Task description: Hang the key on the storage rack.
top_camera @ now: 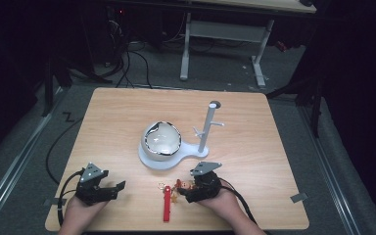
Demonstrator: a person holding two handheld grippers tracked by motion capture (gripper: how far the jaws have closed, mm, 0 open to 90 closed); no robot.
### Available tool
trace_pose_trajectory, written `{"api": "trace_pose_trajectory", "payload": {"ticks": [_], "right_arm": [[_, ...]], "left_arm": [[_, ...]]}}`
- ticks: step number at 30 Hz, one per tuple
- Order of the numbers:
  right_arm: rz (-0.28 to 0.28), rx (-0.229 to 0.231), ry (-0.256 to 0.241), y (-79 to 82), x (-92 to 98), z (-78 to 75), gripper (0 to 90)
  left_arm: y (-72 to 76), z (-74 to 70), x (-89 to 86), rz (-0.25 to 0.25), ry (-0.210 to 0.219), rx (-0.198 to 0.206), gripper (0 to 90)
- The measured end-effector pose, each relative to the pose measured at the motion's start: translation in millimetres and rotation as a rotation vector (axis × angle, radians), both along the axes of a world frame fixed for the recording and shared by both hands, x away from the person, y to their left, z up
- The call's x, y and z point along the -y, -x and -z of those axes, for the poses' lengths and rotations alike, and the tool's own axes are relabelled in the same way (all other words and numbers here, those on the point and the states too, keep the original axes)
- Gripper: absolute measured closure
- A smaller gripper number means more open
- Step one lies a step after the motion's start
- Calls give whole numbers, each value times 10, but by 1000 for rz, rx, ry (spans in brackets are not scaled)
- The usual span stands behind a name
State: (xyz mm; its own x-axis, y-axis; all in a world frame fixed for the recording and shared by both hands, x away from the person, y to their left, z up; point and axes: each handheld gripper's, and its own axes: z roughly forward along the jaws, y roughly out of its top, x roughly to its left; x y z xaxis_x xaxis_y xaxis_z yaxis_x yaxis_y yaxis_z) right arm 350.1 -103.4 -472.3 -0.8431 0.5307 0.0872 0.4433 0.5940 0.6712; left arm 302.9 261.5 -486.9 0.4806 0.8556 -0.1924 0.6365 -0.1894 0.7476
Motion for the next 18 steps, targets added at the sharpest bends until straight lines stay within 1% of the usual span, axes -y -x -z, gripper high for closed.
{"api": "trace_pose_trajectory", "payload": {"ticks": [1, 2, 4, 5, 6, 7, 8, 9, 10, 11, 12, 13, 14, 17, 18], "right_arm": [[-14, 4, 12, 9, -24, 15, 229], [-34, -10, 30, 25, -52, 41, 251], [-37, -13, 37, 27, -60, 51, 257], [-40, -16, 44, 29, -67, 61, 269], [-45, -21, 53, 24, -77, 89, 304], [-45, -21, 53, 24, -77, 89, 304], [-54, -18, 74, 24, -98, 133, 332], [-54, -18, 74, 24, -98, 133, 332], [-52, -4, 77, 34, -104, 146, 355], [-53, 20, 73, 56, -112, 152, 433], [-53, 20, 73, 56, -112, 152, 433], [-53, 25, 70, 63, -110, 152, 458], [-62, 45, 85, 81, -113, 145, 464], [-57, 44, 89, 90, -106, 133, 465], [-52, 39, 82, 92, -101, 128, 465]], "left_arm": [[12, -1, 6, 3, -9, 2, 225], [24, 2, 14, 5, -21, 4, 226], [38, 11, 20, 6, -34, 3, 225], [40, 12, 17, 6, -35, 2, 225], [36, 9, 5, 5, -27, 3, 225], [36, 9, 5, 5, -27, 3, 225], [33, 3, -8, 6, -24, 7, 225], [33, 3, -8, 6, -24, 7, 225], [35, 3, -20, 8, -26, 3, 225], [37, 10, -32, 6, -22, -1, 229], [37, 10, -32, 6, -22, -1, 231], [38, 15, -40, 6, -22, -4, 231], [35, 19, -46, 8, -22, -6, 235], [29, 18, -45, 11, -23, -9, 237], [29, 17, -36, 10, -22, -8, 237]]}}
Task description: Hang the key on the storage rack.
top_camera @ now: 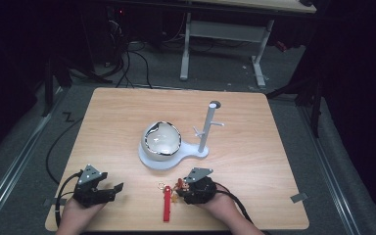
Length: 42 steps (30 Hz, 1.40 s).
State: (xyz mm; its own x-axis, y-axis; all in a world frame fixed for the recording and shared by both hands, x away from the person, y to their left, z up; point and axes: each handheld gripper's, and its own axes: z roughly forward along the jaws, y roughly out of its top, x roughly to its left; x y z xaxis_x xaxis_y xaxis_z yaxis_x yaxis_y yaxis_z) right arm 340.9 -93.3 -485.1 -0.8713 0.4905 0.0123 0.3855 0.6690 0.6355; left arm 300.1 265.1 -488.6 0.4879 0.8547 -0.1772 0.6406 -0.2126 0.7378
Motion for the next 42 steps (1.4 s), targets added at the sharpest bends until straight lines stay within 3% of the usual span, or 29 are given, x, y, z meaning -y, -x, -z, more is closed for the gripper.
{"api": "trace_pose_trajectory", "payload": {"ticks": [3, 12, 14, 16, 18, 20, 22, 26, 27, 28, 30, 38, 42], "right_arm": [[16, -8, -26, 4, 52, -35, 465], [72, -3, -1, 100, 361, -109, 465], [115, 0, 5, 122, 537, -150, 465], [136, 4, 2, 123, 594, -173, 465], [187, 31, 2, 153, 793, -239, 465], [200, 34, 2, 164, 841, -252, 465], [251, 42, 11, 211, 1064, -294, 465], [300, 42, 29, 255, 1241, -300, 464], [341, 49, 52, 284, 1365, -301, 464], [341, 49, 52, 284, 1365, -301, 464], [405, 35, 54, 321, 1563, -315, 464], [502, 10, 51, 410, 1918, -315, 464], [519, 2, 53, 396, 1939, -305, 463]], "left_arm": [[11, 0, 15, 2, -8, 1, 239], [8, 0, 8, 6, -15, 3, 241], [3, -7, -3, 3, -9, 4, 243], [1, -10, -3, 3, -6, 7, 243], [-4, -15, 6, 12, -7, 7, 244], [-5, -12, 17, 13, -7, 8, 244], [-13, -7, 38, 23, -14, 8, 244], [-21, -16, 56, 27, -13, 10, 244], [-22, -16, 66, 29, -12, 10, 244], [-22, -16, 66, 29, -12, 10, 244], [-29, -10, 72, 30, -12, 12, 244], [-30, -10, 84, 31, -16, 12, 244], [-34, -15, 85, 37, -21, 12, 244]]}}
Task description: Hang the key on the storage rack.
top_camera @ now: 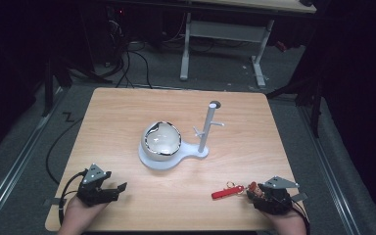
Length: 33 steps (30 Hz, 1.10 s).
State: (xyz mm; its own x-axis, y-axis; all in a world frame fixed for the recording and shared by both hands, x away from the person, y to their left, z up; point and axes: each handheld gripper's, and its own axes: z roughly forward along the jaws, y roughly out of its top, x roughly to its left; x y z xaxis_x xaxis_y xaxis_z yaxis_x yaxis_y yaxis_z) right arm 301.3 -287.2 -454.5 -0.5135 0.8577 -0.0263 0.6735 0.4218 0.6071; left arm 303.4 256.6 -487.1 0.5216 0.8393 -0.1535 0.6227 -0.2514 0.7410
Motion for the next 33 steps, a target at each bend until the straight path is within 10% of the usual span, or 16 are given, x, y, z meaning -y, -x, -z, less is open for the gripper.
{"api": "trace_pose_trajectory", "payload": {"ticks": [15, 25, 33], "right_arm": [[-52, 80, -30, 35, -209, -168, 375], [-274, -3, 26, -42, -893, 35, 374], [-315, -45, 77, -37, -969, 166, 361]], "left_arm": [[0, 5, 3, 5, 4, -6, 244], [-7, 25, 17, 12, -4, -12, 245], [4, 19, 10, 16, -5, -14, 247]]}}
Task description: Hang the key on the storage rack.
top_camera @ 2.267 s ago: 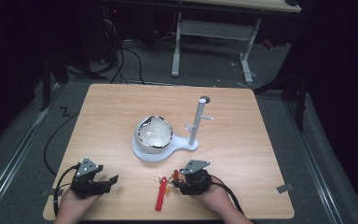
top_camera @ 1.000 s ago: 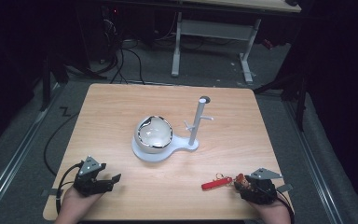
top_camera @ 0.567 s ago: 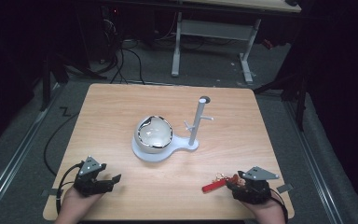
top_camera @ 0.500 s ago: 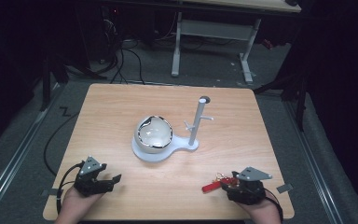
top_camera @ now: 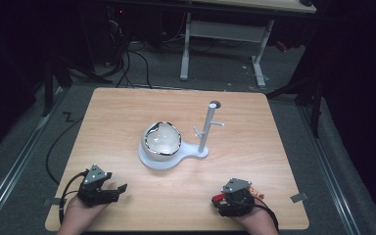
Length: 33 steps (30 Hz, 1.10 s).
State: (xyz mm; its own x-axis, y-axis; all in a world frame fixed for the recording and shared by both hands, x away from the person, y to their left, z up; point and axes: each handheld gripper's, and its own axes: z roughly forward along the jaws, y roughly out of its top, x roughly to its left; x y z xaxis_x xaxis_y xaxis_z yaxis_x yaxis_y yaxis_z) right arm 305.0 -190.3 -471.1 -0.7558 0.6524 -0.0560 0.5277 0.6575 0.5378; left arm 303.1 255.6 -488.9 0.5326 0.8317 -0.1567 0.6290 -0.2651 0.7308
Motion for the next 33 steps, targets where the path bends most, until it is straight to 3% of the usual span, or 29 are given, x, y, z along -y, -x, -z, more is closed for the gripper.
{"api": "trace_pose_trajectory", "payload": {"ticks": [1, 2, 4, 5, 10, 15, 21, 25, 27, 29, 33], "right_arm": [[-8, 1, -3, 2, -11, -3, 437], [-8, 1, -3, 2, -11, -3, 437], [-24, 0, -12, 12, -28, -6, 520], [-39, -2, -18, 18, -48, -8, 609], [-61, 14, -9, 21, -101, -17, 720], [-69, 15, -43, -1, -140, -73, 742], [-60, 42, -138, -55, -225, -238, 741], [-13, 76, -191, -137, -146, -346, 739], [60, 102, -221, -210, 67, -410, 741], [80, 111, -225, -228, 124, -423, 742], [187, 151, -232, -315, 449, -459, 742]], "left_arm": [[0, -1, 3, 0, -1, 2, 247], [0, -1, 6, 1, 0, 2, 247], [-1, -1, 10, 4, -1, 2, 247], [-2, 1, 13, 5, -4, 0, 247], [-5, 3, 17, 7, -7, -2, 247], [-2, 9, 18, 6, -6, -4, 247], [2, 16, 34, 14, -12, -8, 247], [5, 16, 28, 18, -13, -8, 247], [4, 25, 22, 13, -7, -11, 247], [3, 26, 22, 13, -6, -11, 247], [5, 25, 37, 18, -9, -11, 247]]}}
